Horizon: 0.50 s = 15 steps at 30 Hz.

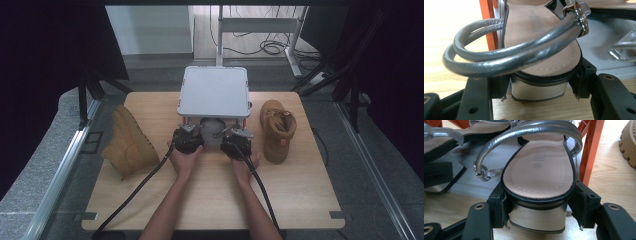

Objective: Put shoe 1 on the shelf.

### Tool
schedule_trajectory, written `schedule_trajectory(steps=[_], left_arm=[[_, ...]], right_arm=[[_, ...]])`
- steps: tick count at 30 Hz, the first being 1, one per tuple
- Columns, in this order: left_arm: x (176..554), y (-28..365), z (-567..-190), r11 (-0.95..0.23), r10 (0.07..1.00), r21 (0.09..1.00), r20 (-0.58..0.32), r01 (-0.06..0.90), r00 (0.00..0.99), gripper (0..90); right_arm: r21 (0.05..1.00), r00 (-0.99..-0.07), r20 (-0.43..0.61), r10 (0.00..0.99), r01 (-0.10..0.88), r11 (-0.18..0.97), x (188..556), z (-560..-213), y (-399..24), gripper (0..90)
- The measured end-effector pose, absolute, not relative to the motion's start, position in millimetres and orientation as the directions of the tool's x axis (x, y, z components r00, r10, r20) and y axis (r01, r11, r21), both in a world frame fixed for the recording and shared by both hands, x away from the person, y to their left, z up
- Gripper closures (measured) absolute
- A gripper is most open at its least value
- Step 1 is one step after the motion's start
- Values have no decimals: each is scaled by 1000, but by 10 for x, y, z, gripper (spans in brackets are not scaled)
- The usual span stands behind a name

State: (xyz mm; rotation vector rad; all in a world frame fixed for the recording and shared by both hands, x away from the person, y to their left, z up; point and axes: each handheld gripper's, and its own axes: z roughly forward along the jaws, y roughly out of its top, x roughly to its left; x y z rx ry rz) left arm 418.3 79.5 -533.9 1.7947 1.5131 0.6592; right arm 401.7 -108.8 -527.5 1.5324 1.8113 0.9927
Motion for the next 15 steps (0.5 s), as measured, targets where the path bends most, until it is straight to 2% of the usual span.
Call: schedule_trajectory(steps=[15], left_arm=[[4183,794,-5339,-83,980,772,-51,630,192,405]], right_arm=[[816,-168,15,986,572,85,4219,-5337,-990,389]])
